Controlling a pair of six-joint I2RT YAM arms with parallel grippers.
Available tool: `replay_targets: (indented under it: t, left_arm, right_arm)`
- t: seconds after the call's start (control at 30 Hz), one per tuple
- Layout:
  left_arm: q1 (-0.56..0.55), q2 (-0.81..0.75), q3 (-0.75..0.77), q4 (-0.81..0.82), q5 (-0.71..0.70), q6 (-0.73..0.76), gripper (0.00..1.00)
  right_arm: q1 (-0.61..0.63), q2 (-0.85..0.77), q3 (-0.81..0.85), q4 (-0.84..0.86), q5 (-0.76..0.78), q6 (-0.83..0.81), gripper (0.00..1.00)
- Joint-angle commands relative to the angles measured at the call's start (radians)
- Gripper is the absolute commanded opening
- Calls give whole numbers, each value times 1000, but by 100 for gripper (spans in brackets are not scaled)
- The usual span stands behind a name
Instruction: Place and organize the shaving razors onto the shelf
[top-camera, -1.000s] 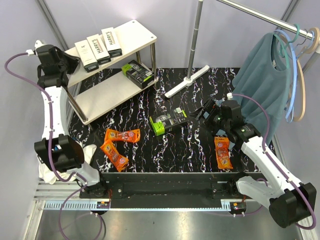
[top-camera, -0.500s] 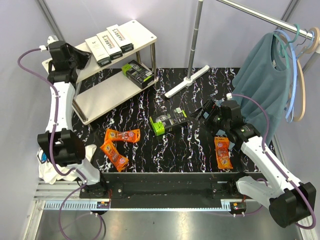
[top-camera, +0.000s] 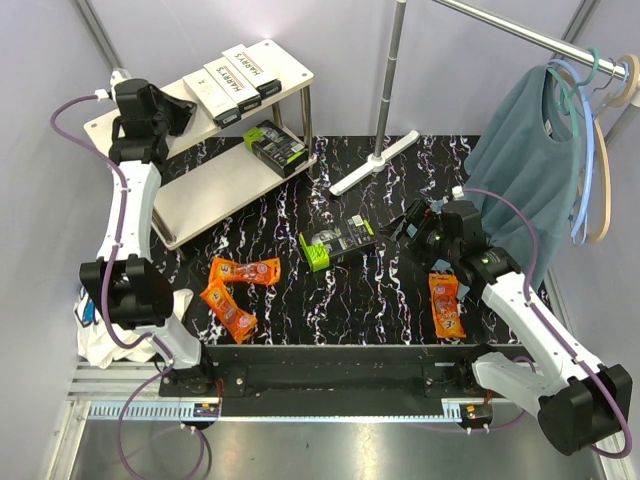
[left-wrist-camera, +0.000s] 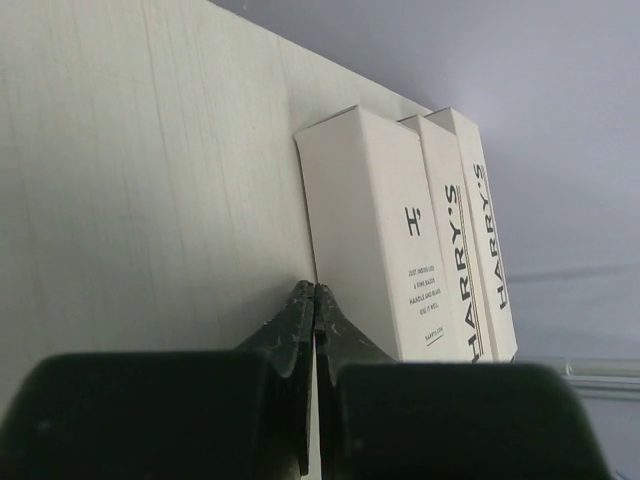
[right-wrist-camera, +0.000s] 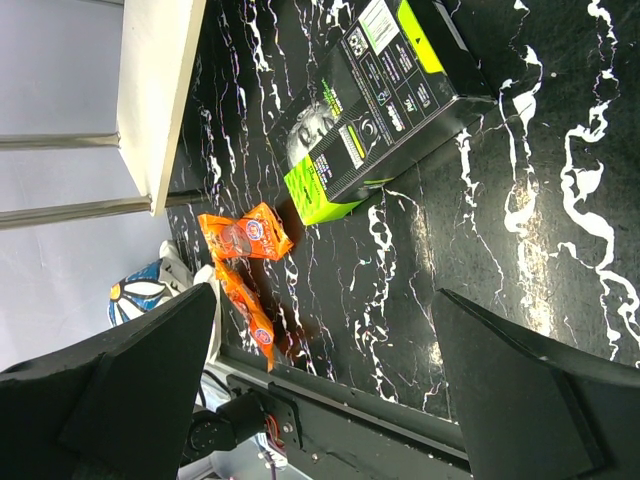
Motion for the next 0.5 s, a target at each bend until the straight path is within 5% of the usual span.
replay_targets:
  t: [0.0,0.23,0.3,0.33,0.47]
  left_arm:
    - [45,-43,-11,-71,-80,15,0]
    - [105,-201,-74,-61,-71,104,4]
    - [108,-253,-77,-68,-37,150,19]
    - [106,-272,-87,-70,8,166,44]
    - [108,-393,-171,-96,133,233,77]
  right_arm:
    - [3,2,4,44,-21,-17,100]
    - [1,-28,7,28,2,-12,100]
    - [1,-31,16,15,-1,-14,100]
    - [1,-34,21,9,-1,-17,100]
    - [1,-56,31,-23,14,-17,100]
